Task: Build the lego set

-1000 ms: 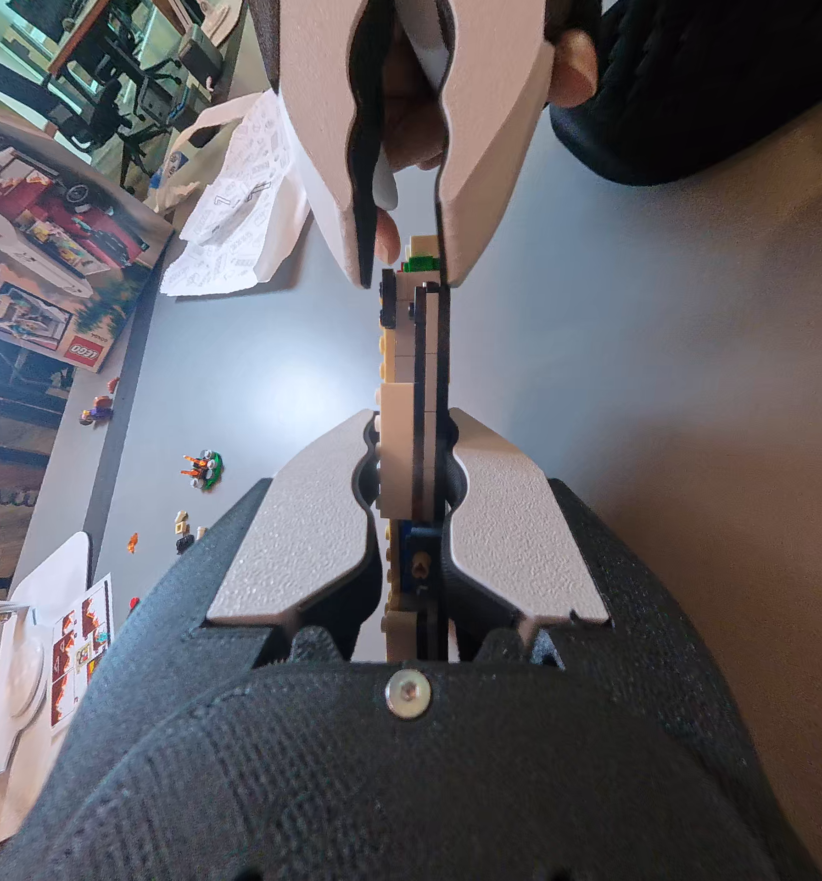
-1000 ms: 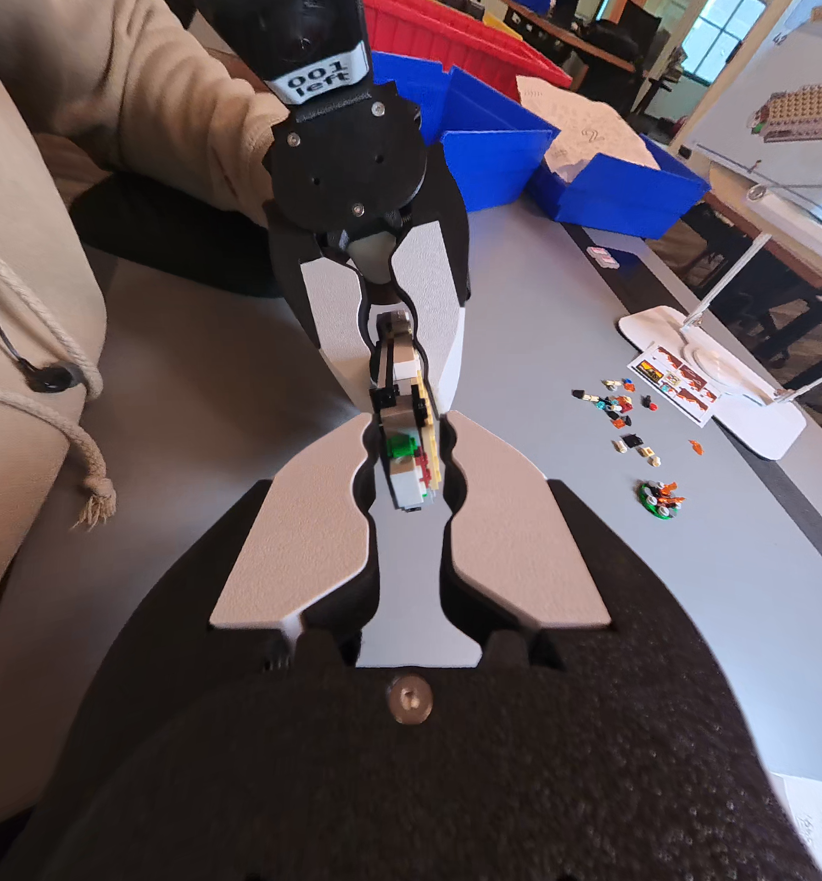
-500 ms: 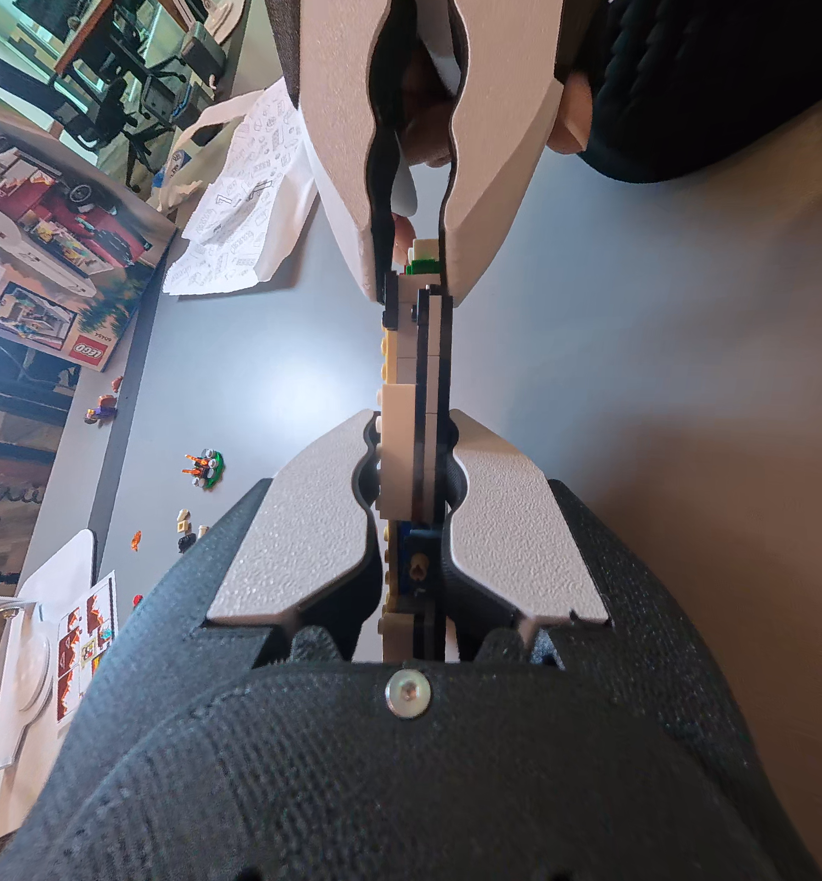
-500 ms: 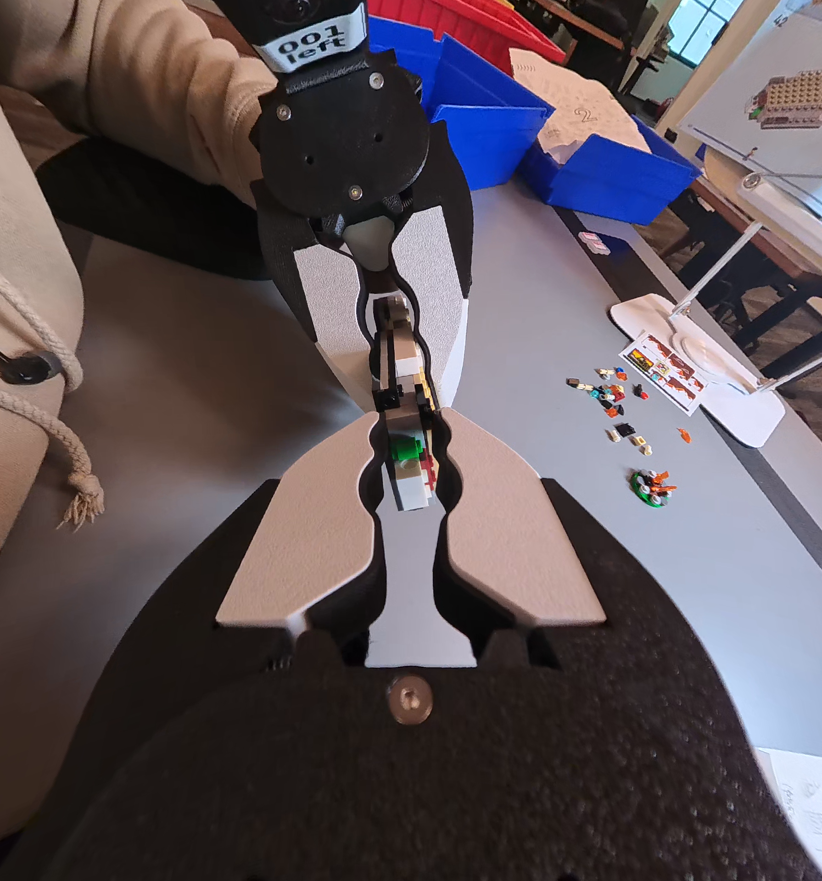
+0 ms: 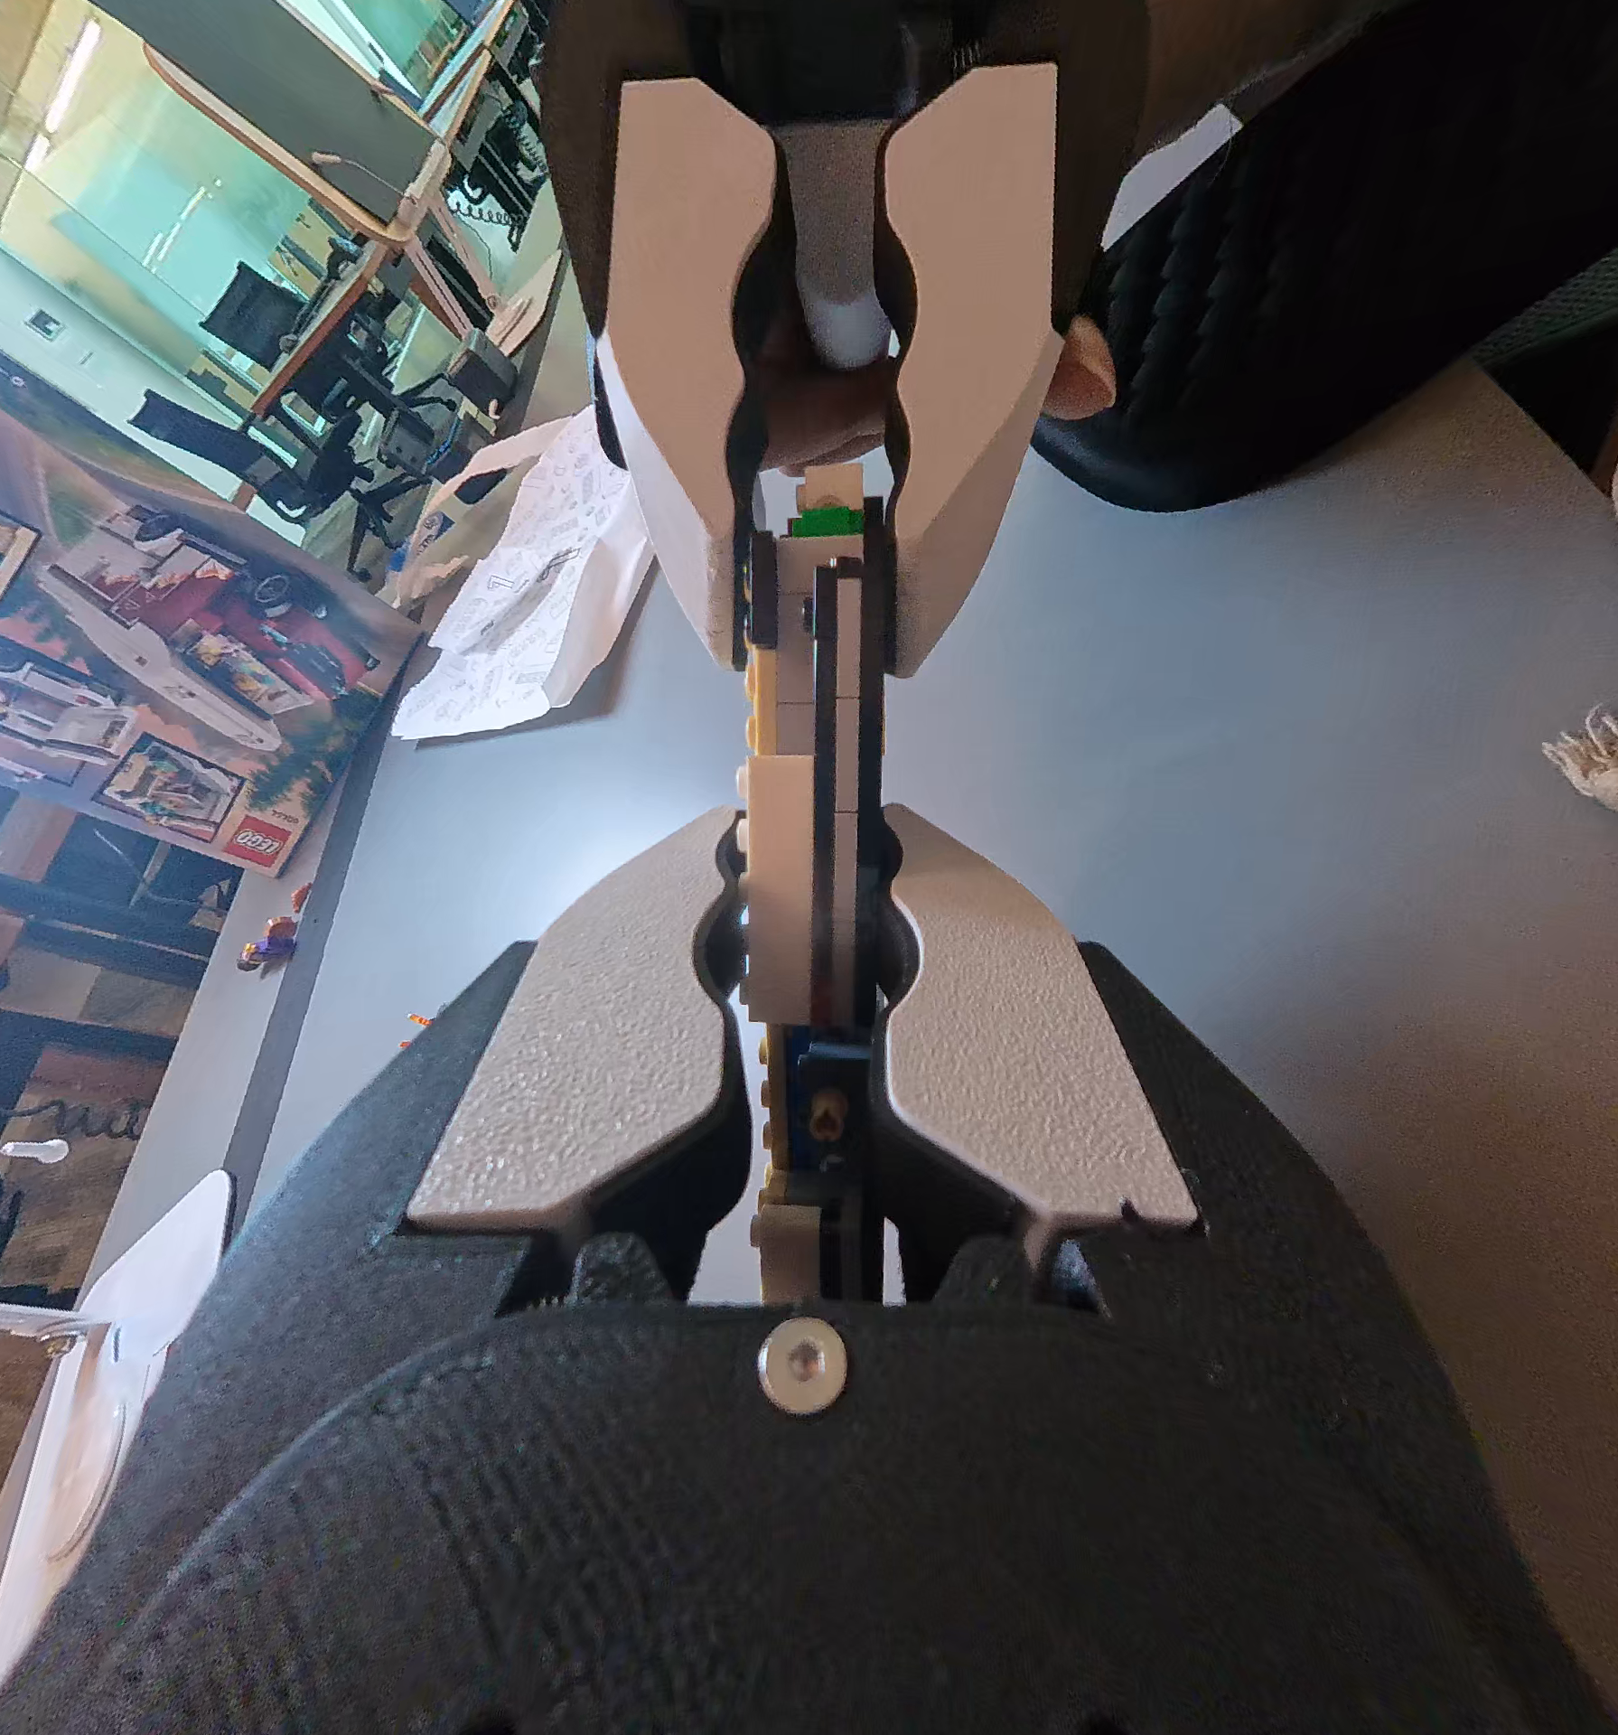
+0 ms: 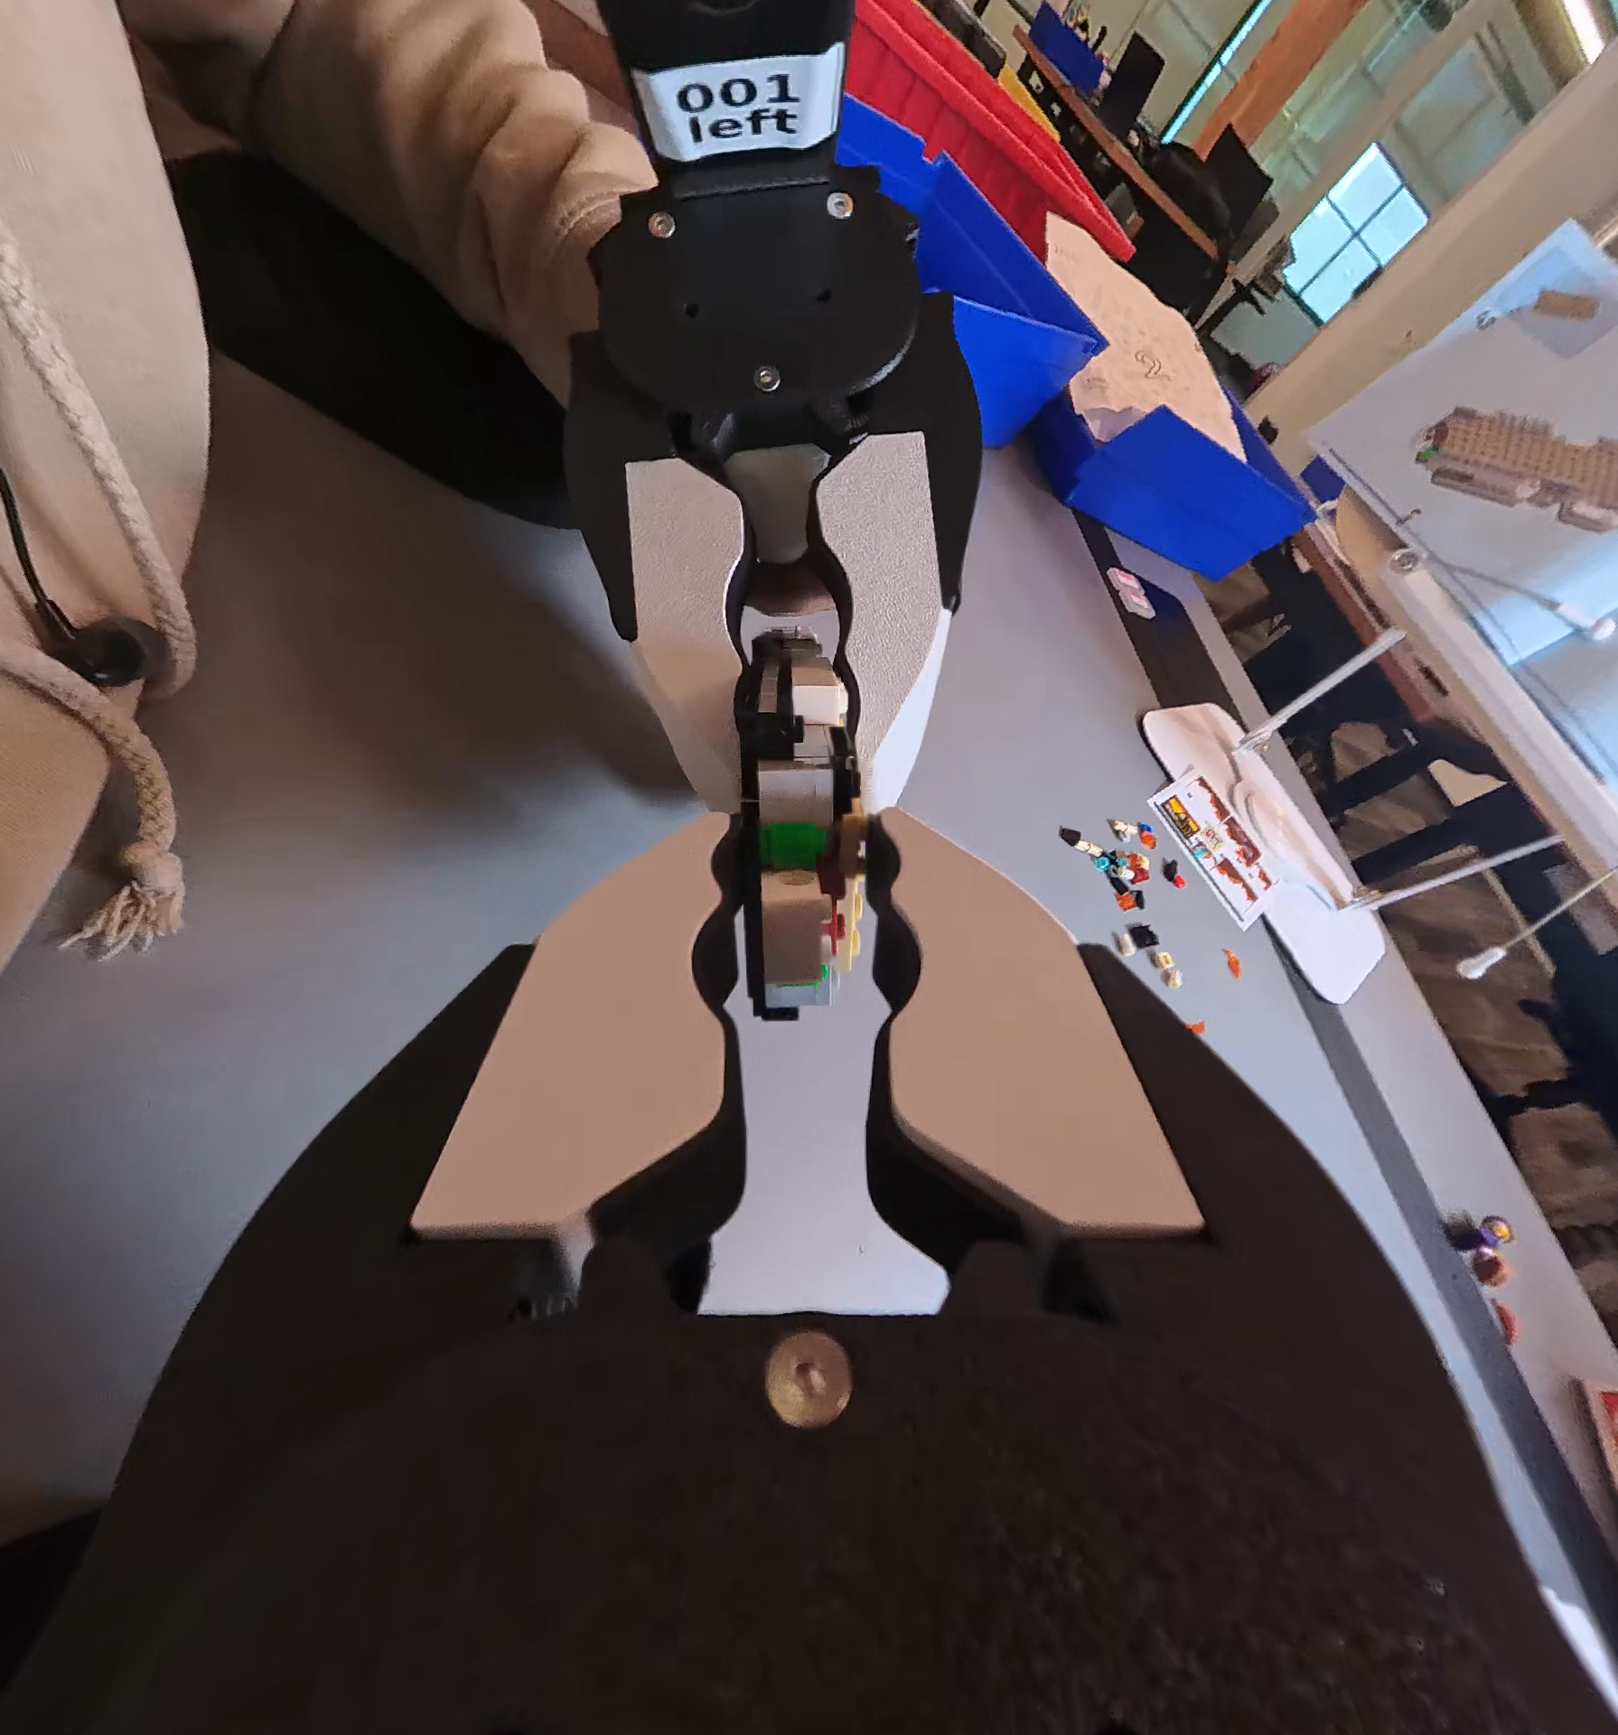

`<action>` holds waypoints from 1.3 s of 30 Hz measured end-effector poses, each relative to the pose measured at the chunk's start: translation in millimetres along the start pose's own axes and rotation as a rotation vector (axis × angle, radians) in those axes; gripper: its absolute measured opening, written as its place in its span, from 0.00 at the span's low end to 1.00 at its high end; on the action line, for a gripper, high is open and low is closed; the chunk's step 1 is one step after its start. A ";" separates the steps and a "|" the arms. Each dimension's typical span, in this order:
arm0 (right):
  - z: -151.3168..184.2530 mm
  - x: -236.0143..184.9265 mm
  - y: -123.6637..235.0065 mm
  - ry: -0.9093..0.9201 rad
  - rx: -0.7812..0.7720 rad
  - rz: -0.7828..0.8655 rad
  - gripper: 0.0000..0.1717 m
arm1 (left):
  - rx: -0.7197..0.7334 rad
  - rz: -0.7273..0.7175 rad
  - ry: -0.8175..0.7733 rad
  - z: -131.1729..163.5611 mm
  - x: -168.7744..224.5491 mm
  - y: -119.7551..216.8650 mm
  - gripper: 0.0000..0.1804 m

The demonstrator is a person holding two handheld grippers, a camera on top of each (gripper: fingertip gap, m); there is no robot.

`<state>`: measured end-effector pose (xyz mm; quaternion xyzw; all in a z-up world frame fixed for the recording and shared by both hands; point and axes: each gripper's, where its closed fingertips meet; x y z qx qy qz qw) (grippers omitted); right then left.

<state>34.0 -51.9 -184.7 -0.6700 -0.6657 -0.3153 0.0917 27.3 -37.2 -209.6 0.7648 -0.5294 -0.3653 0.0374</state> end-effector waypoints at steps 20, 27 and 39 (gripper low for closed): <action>-1.2 -0.7 -10.3 0.053 -0.078 0.018 0.13 | -0.026 0.010 -0.062 -0.2 -1.1 -1.9 0.14; -1.8 -5.5 -12.5 0.074 -0.080 0.038 0.13 | -0.058 0.001 -0.080 3.6 1.5 -0.7 0.13; -6.5 12.0 -20.1 0.005 -0.135 0.074 0.13 | 0.020 -0.089 -0.092 0.3 -17.7 10.4 0.18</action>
Point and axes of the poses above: each gripper's, where its closed fingertips meet, y back along the fingers, z out of its underside, x = y × z across the jaws, and after that the axes turned 5 degrees about z, right-handed
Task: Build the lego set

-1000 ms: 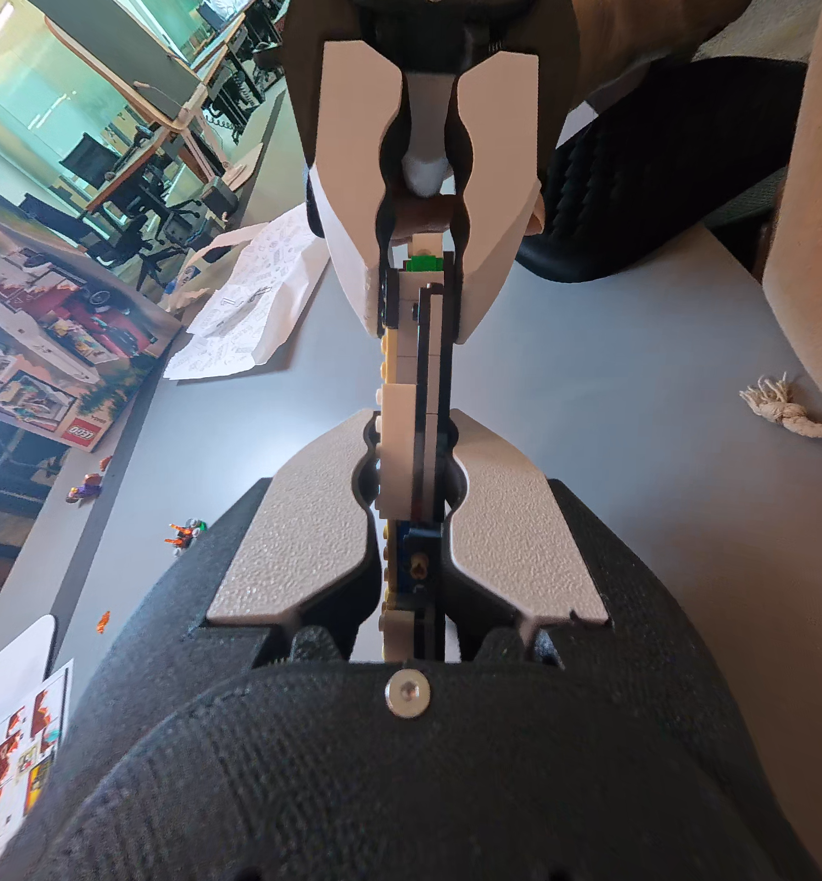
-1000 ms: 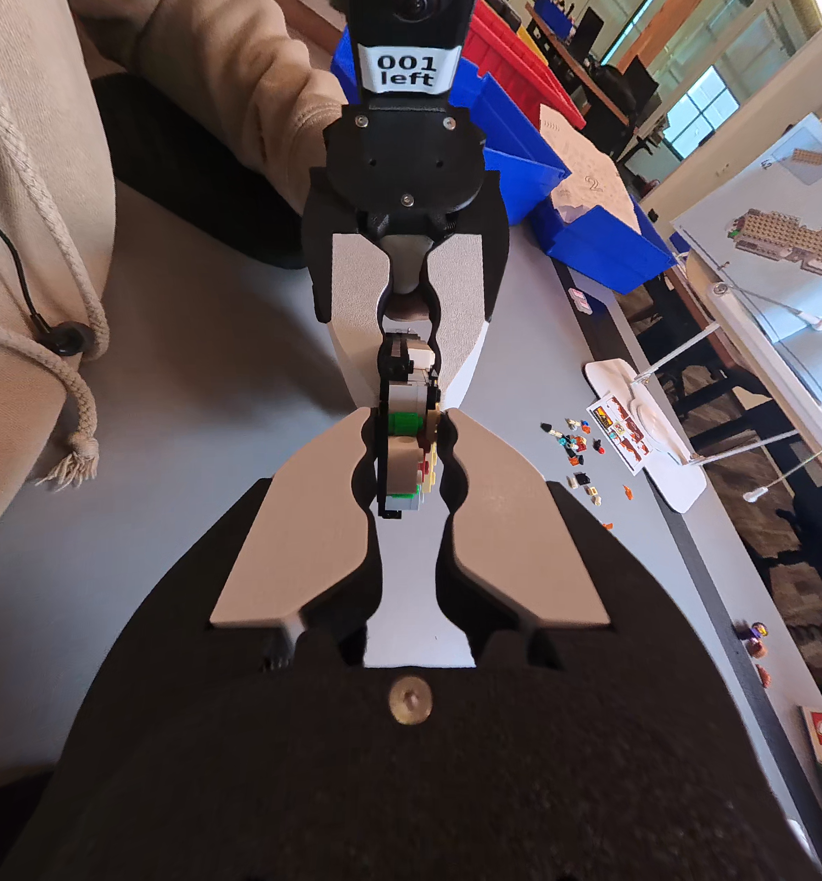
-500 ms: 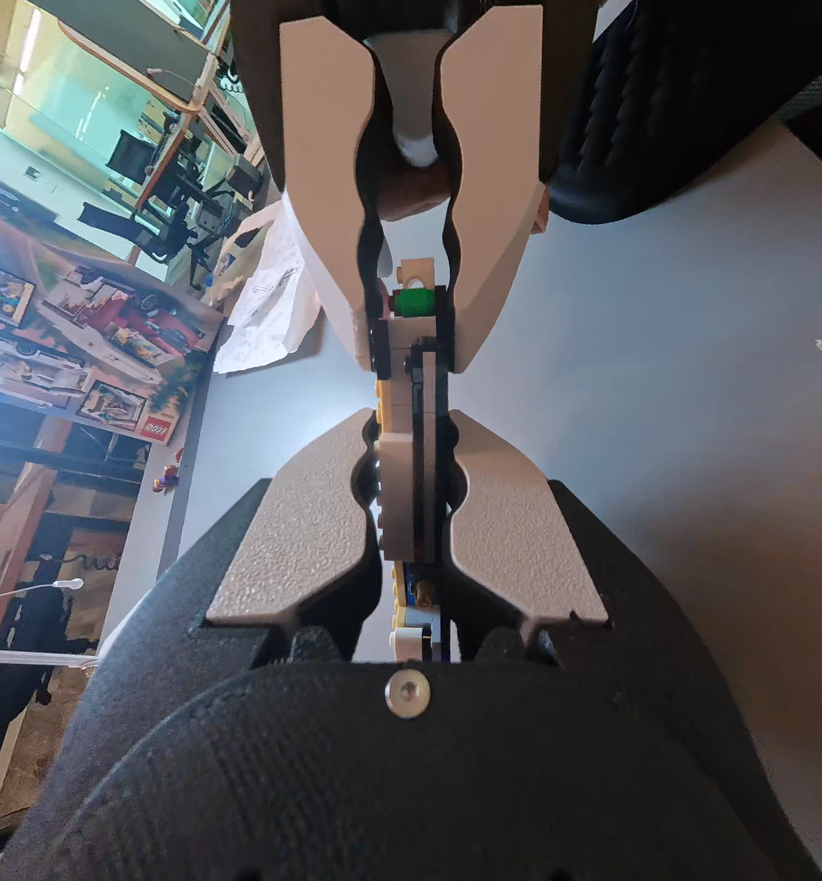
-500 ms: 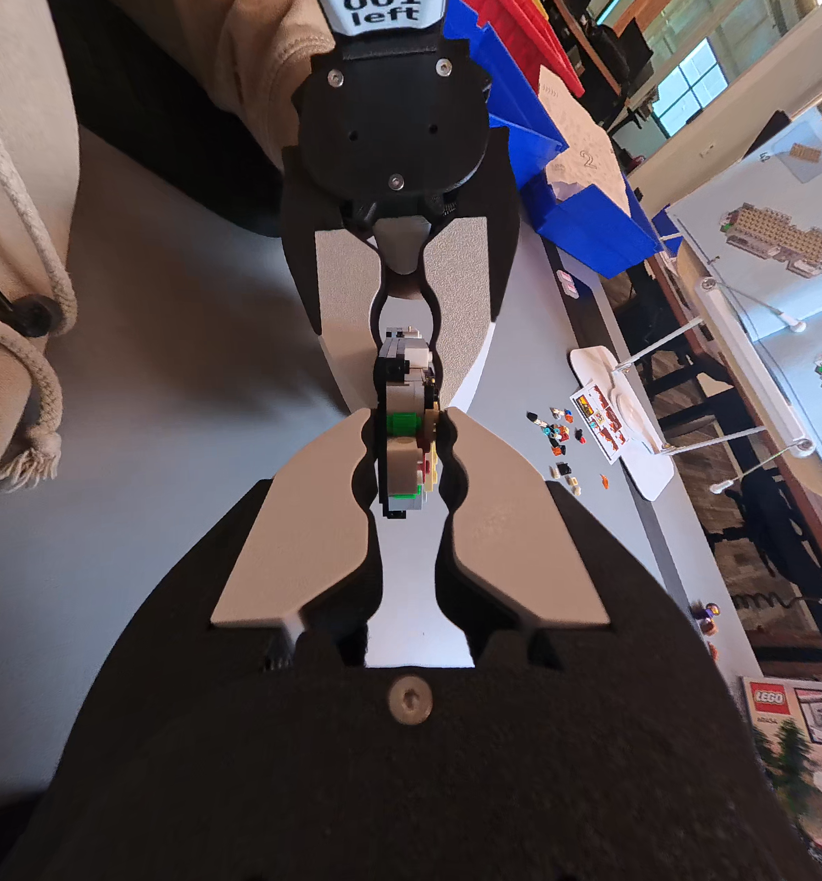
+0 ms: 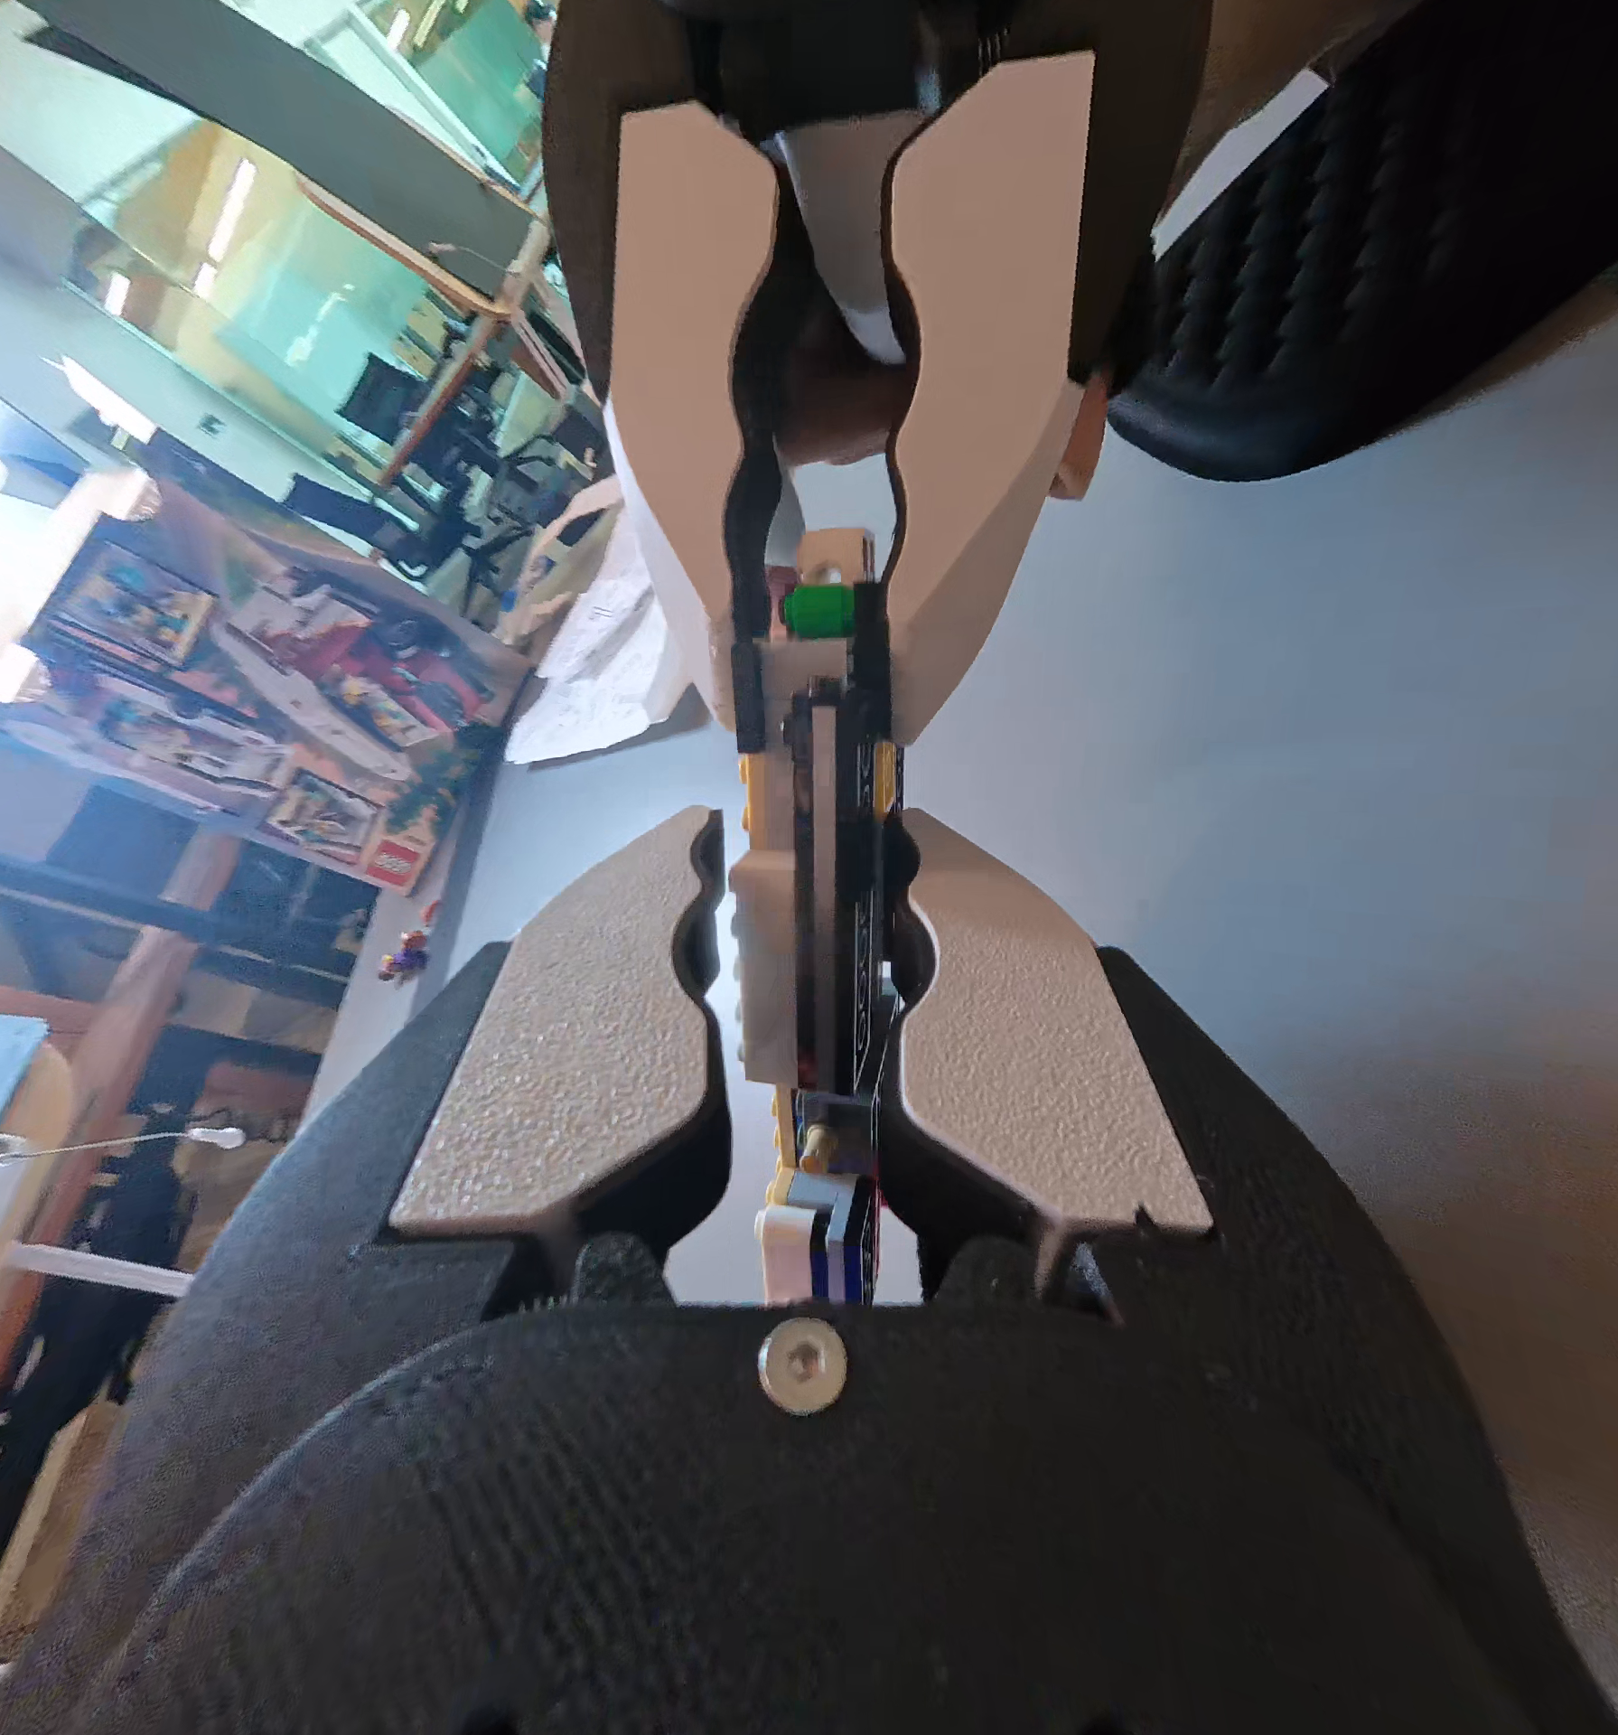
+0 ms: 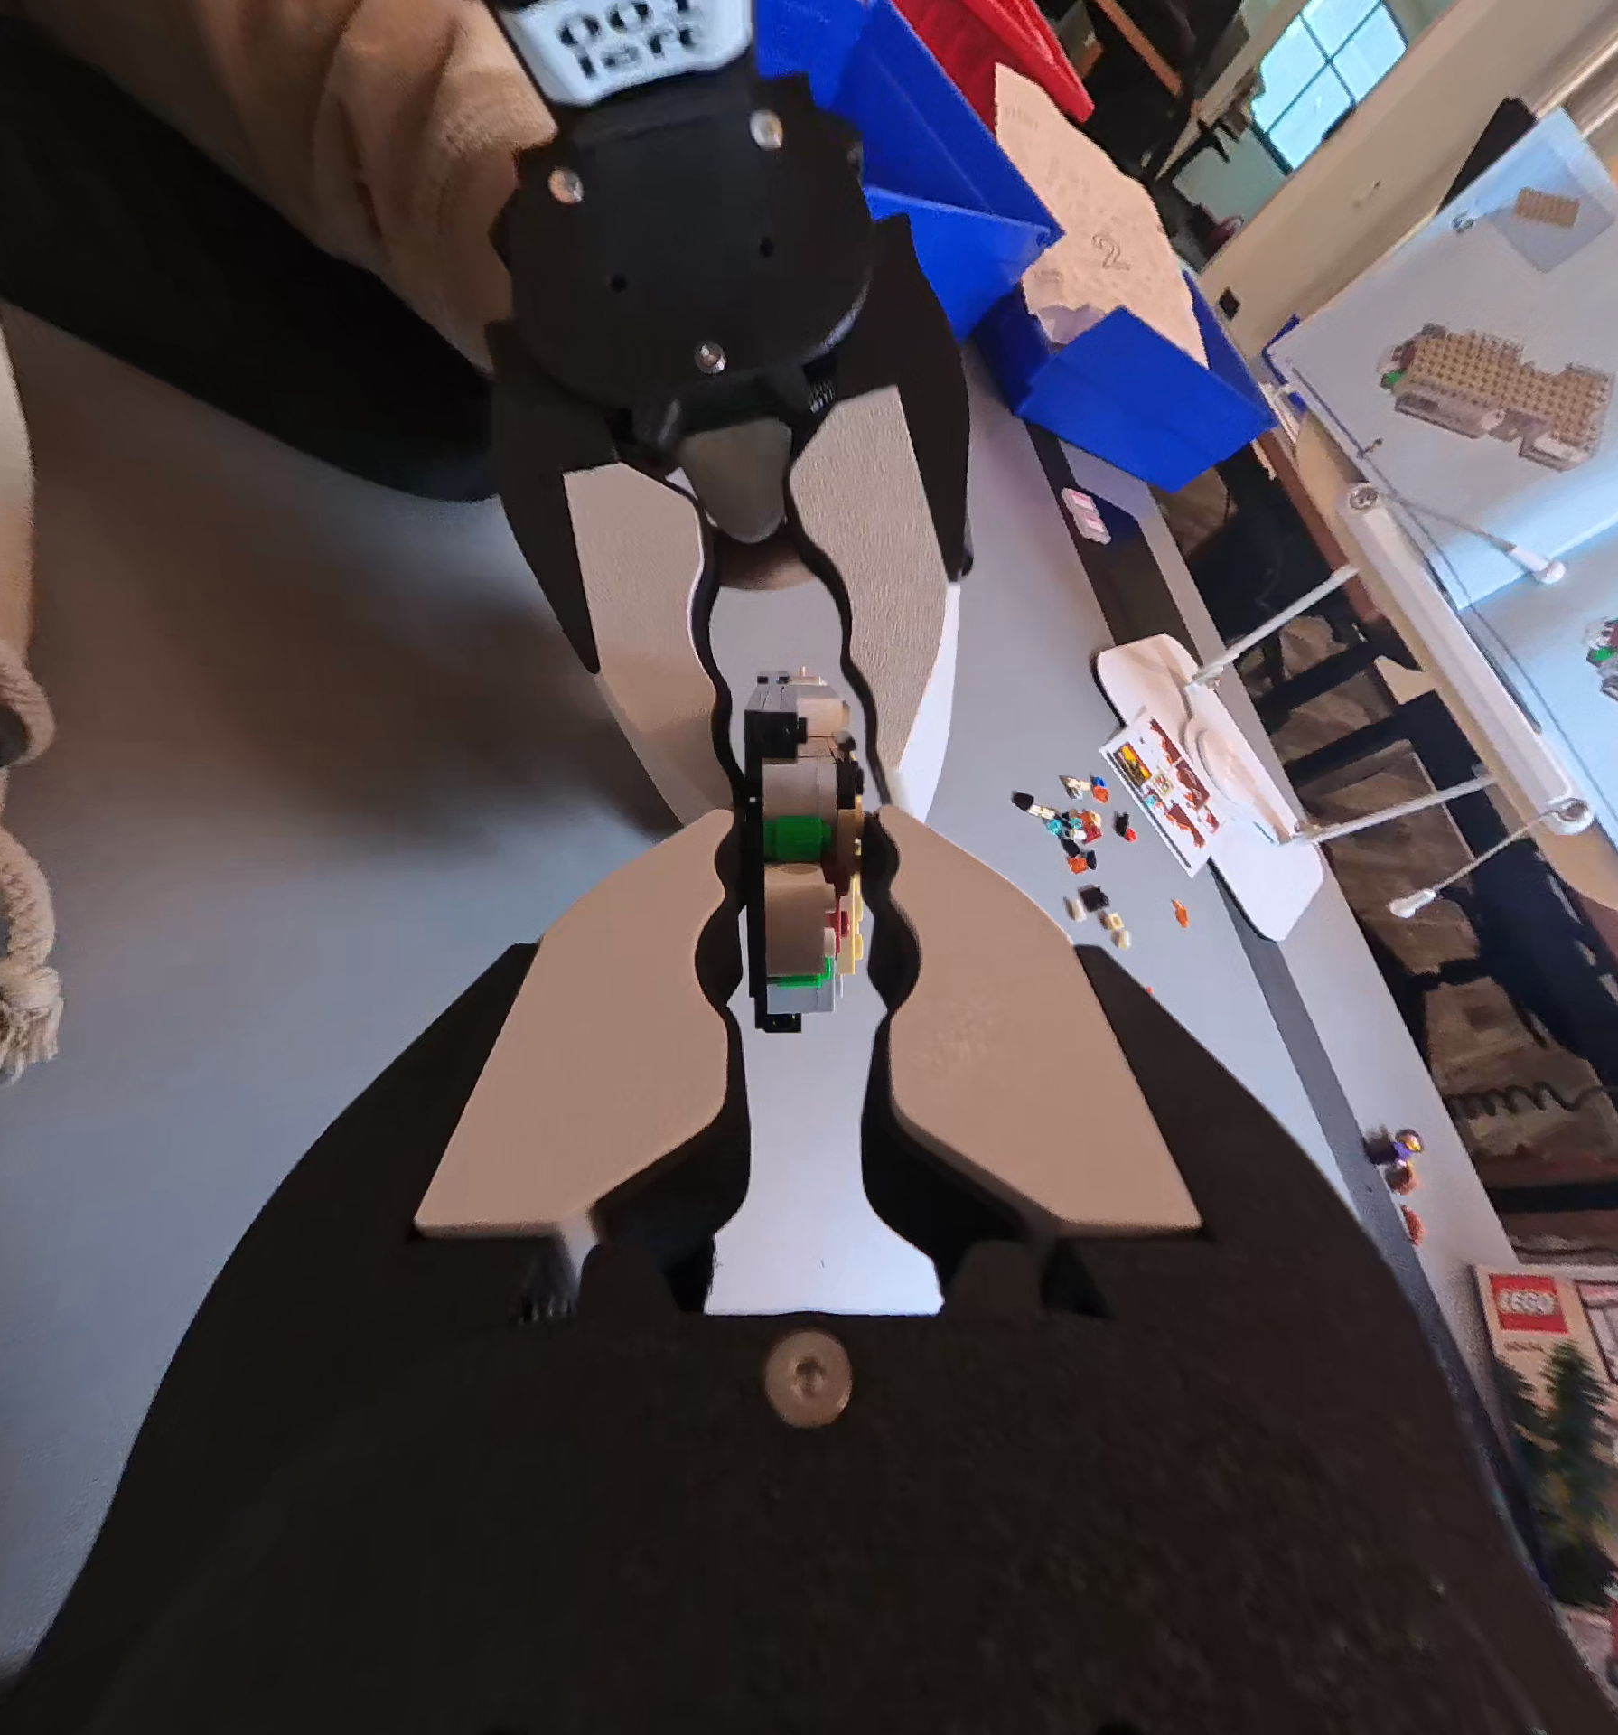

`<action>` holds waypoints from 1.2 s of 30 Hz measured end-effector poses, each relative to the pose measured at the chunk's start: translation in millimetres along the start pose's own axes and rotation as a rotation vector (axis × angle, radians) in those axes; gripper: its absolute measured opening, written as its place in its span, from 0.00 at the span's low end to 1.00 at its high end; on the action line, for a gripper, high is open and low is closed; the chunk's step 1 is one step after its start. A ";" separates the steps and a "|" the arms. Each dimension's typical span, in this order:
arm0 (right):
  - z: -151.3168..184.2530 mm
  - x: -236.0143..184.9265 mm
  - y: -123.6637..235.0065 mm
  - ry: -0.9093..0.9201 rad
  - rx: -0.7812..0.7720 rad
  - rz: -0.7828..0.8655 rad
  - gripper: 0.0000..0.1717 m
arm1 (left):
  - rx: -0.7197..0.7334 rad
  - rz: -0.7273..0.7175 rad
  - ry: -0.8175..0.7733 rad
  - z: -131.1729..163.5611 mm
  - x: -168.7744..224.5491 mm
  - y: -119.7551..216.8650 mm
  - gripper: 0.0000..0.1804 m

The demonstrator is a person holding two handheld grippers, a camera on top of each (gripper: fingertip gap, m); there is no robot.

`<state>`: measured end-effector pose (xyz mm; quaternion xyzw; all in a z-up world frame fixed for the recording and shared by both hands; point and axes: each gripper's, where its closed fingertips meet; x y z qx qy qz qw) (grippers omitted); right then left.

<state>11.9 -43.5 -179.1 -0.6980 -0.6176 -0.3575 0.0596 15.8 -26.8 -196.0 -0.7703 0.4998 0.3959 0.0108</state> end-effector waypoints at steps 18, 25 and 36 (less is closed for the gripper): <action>-7.4 -14.3 5.8 0.048 0.157 -0.004 0.14 | 0.044 0.090 0.029 -15.6 16.8 -1.3 0.13; -9.2 -17.1 6.0 0.015 0.148 -0.046 0.13 | 0.041 0.098 0.027 -16.7 18.7 0.3 0.13; -10.4 -8.0 10.9 0.015 0.219 0.011 0.14 | 0.029 0.017 0.084 -1.2 -1.5 5.3 0.29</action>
Point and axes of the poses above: each gripper's, where its closed fingertips meet, y back along the fingers, z out of its underside, x = y × z across the jaws, and after that the axes turned 5 degrees about z, right-handed
